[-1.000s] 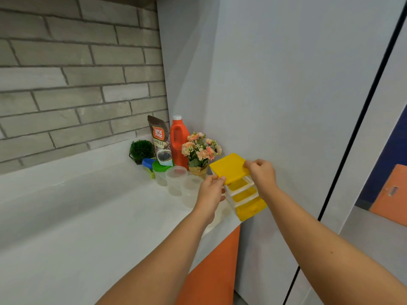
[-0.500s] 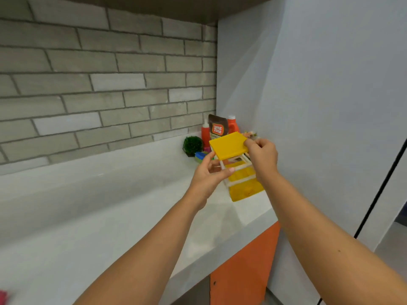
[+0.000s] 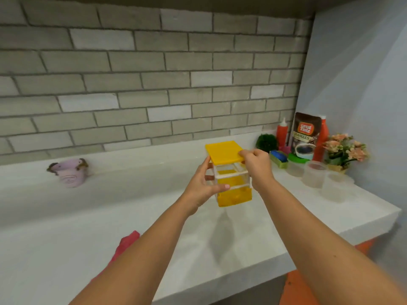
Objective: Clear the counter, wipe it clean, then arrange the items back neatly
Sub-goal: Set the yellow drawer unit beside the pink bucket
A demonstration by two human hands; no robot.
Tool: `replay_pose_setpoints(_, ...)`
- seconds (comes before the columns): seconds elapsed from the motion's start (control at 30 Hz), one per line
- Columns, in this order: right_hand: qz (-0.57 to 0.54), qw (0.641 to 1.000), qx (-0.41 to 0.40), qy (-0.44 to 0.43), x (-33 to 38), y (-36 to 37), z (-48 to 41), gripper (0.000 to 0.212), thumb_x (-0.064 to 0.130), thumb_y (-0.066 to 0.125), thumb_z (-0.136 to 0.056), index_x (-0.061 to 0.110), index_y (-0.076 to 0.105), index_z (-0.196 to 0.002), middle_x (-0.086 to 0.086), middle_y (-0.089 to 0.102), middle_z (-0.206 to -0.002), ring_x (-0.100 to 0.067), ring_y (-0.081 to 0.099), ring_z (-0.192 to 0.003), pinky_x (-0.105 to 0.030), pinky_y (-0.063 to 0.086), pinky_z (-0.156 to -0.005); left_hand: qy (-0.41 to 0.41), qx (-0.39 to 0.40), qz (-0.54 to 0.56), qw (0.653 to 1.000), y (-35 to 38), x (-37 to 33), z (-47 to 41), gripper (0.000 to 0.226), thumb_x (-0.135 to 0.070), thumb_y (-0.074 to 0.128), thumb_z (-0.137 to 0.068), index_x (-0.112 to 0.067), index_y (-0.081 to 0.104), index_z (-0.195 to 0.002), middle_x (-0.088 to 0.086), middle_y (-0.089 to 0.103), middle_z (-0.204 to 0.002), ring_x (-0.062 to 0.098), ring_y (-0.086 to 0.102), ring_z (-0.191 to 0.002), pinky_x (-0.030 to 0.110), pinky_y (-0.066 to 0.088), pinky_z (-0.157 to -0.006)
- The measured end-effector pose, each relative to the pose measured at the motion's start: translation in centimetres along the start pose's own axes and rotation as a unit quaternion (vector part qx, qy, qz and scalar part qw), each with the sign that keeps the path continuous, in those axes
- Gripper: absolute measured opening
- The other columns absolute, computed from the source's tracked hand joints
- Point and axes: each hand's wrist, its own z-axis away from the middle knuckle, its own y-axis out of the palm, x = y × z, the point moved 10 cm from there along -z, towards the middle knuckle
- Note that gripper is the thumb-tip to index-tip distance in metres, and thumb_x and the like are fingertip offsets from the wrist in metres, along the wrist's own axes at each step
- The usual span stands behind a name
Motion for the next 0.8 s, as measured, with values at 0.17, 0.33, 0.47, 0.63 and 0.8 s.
replay_pose_setpoints(0.17, -0.008, 0.998, 0.054, 0.017, -0.2, 7.1, 0.0, 0.017, 0.023, 0.06, -0.083, 0.01, 0.054, -0.073, -0.012, 0.056, -0.078, -0.025, 0.053, -0.075, -0.038, 0.046, -0.071, -0.016, 0.0, -0.075, 0.997, -5.0, 2.6, 0.6, 0.116, -0.009, 0.08, -0.069, -0.027, -0.002, -0.149, -0.005, 0.026, -0.146, 0.013, 0.043, -0.119, 0.019, 0.048, -0.083)
replay_pose_setpoints(0.33, -0.014, 0.992, 0.124, 0.028, -1.1, 14.8, -1.1, 0.016, 0.025, 0.061, -0.082, 0.01, 0.057, -0.077, -0.01, 0.058, -0.077, -0.025, 0.055, -0.074, -0.034, 0.042, -0.067, -0.039, -0.049, -0.141, 0.988, -10.4, 4.7, 0.5, 0.122, -0.01, 0.082, -0.067, -0.026, -0.008, -0.148, -0.006, 0.026, -0.141, 0.008, 0.041, -0.116, 0.013, 0.041, -0.084)
replay_pose_setpoints(0.47, -0.021, 0.982, 0.184, 0.047, -2.5, 21.2, -1.0, 0.015, 0.024, 0.061, -0.083, 0.01, 0.057, -0.078, -0.012, 0.059, -0.079, -0.025, 0.055, -0.075, -0.034, 0.043, -0.068, -0.06, -0.094, -0.16, 0.981, -15.5, 6.7, 0.7, 0.119, -0.009, 0.081, -0.068, -0.028, -0.005, -0.148, -0.01, 0.028, -0.133, 0.006, 0.042, -0.112, -0.004, 0.04, -0.069)
replay_pose_setpoints(0.63, -0.02, 0.968, 0.242, 0.056, -3.7, 29.0, 1.2, 0.016, 0.022, 0.062, -0.082, 0.008, 0.056, -0.075, -0.012, 0.056, -0.076, -0.024, 0.053, -0.074, -0.033, 0.041, -0.067, -0.072, -0.15, -0.204, 0.965, -22.0, 9.4, 2.2, 0.116, -0.008, 0.08, -0.066, -0.039, 0.0, -0.144, -0.012, 0.034, -0.127, 0.005, 0.044, -0.111, 0.001, 0.042, -0.071)
replay_pose_setpoints(0.8, -0.011, 0.963, 0.26, 0.077, -5.3, 35.5, 2.7, 0.022, 0.024, 0.063, -0.083, 0.015, 0.052, -0.067, -0.008, 0.059, -0.079, -0.026, 0.058, -0.081, -0.033, 0.043, -0.072, -0.07, -0.184, -0.237, 0.951, -28.0, 12.1, 3.0, 0.111, -0.007, 0.078, -0.069, -0.052, -0.002, -0.132, -0.013, 0.035, -0.125, 0.006, 0.044, -0.111, 0.002, 0.038, -0.072)
